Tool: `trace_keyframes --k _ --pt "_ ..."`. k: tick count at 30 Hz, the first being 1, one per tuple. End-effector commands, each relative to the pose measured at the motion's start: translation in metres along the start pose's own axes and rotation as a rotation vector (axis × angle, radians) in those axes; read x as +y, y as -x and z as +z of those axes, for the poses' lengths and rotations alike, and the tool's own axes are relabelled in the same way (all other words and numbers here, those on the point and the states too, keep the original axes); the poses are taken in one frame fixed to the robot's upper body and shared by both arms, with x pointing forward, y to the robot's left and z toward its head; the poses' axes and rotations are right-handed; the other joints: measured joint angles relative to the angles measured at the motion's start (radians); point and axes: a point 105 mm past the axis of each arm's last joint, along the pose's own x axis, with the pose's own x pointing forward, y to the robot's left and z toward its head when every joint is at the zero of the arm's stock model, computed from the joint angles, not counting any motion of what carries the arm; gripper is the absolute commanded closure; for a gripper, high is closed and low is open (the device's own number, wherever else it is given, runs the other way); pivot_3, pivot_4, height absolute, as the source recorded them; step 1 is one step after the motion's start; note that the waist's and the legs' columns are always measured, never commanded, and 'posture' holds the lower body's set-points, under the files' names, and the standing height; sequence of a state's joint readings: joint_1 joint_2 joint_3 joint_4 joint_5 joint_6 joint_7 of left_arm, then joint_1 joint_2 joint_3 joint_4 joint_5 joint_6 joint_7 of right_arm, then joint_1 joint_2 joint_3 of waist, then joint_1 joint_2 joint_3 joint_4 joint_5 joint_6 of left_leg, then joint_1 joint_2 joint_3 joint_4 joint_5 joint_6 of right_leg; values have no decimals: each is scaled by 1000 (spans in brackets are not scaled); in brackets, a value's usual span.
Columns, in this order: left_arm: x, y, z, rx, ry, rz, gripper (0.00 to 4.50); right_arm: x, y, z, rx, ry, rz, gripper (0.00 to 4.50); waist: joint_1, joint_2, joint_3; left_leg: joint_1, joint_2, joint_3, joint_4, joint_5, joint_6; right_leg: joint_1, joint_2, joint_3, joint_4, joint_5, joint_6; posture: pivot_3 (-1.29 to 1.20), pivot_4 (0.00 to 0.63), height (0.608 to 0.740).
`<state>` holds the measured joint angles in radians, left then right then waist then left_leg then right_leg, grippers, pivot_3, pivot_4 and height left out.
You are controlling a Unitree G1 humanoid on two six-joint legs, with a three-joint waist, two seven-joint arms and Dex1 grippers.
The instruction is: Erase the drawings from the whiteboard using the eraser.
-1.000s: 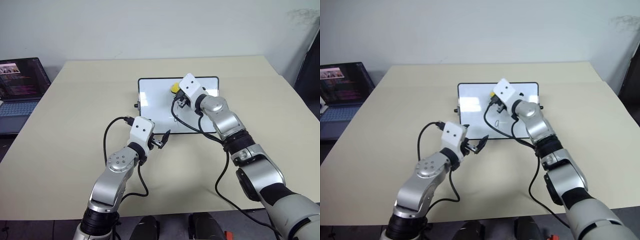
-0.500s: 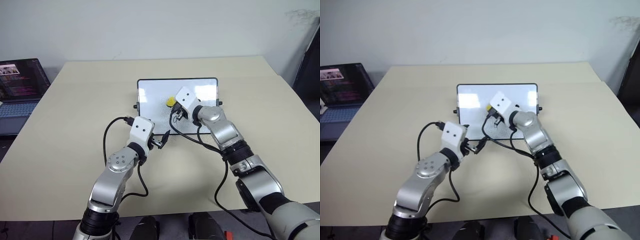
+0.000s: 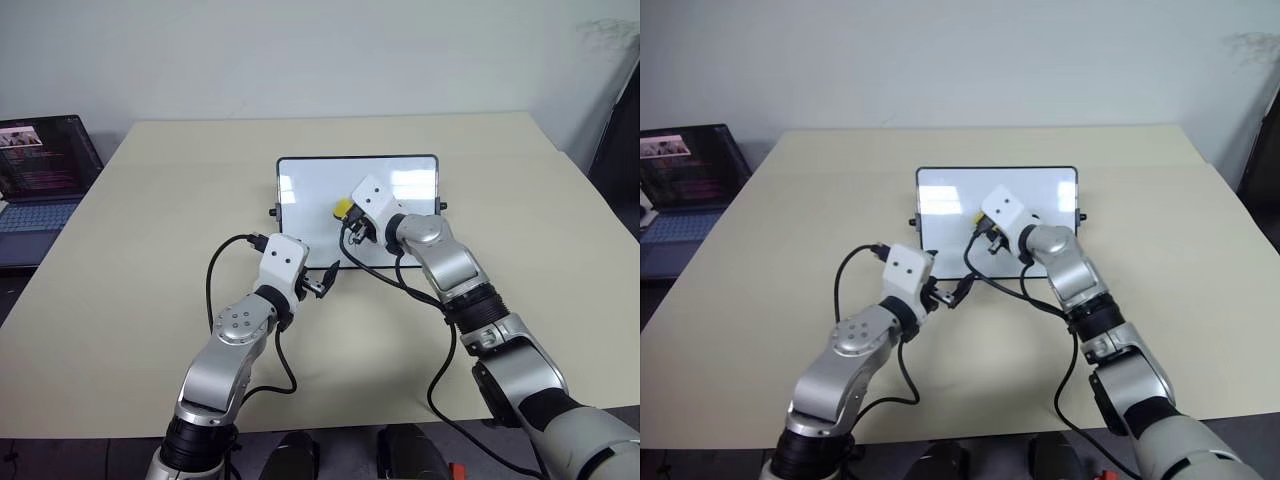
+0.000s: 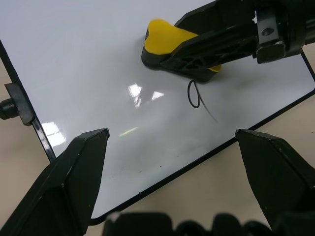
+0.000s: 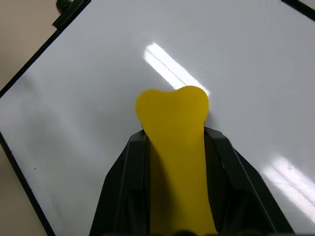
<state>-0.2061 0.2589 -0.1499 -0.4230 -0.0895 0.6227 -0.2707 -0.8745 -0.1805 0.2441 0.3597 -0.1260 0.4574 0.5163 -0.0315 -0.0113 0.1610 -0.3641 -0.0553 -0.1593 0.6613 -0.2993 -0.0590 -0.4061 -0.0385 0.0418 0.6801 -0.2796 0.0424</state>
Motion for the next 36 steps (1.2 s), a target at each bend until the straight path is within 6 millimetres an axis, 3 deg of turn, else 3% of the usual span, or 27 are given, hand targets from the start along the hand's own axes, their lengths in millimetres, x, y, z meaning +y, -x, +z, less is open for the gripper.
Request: trace_keyframes --k 1,4,6,12,24,36 --pt "-2 -1 15 -60 -18 -7 0 -23 15 42 -149 -5 -106 3377 0 0 0 -1 0 0 0 0 0 -1 0 0 0 0 0 0 150 740" --pt "-4 -3 15 -64 -17 -17 0 -34 21 58 -210 1 -172 3377 -1 0 0 -1 0 0 -1 0 0 -1 0 0 -2 0 0 0 150 740" --pt "-5 -5 16 -67 -16 -24 0 -38 21 58 -208 9 -192 3377 -1 0 0 -1 0 1 -1 0 0 -2 0 1 -2 0 0 0 150 740" --pt "-5 -6 17 -72 -21 -28 0 -38 14 37 -119 36 -178 3377 -1 0 0 -1 0 1 -1 0 0 -2 0 1 -2 0 0 0 150 740" --pt "-2 -1 17 -67 -26 -9 0 -10 2 -16 66 79 -18 3377 -3 0 0 1 0 2 -1 0 0 0 0 1 -1 0 0 0 150 740" --pt "-3 3 15 -60 -24 2 0 12 4 -29 95 82 54 3377 -2 0 0 2 0 1 0 0 0 1 0 1 0 0 0 0 150 740"
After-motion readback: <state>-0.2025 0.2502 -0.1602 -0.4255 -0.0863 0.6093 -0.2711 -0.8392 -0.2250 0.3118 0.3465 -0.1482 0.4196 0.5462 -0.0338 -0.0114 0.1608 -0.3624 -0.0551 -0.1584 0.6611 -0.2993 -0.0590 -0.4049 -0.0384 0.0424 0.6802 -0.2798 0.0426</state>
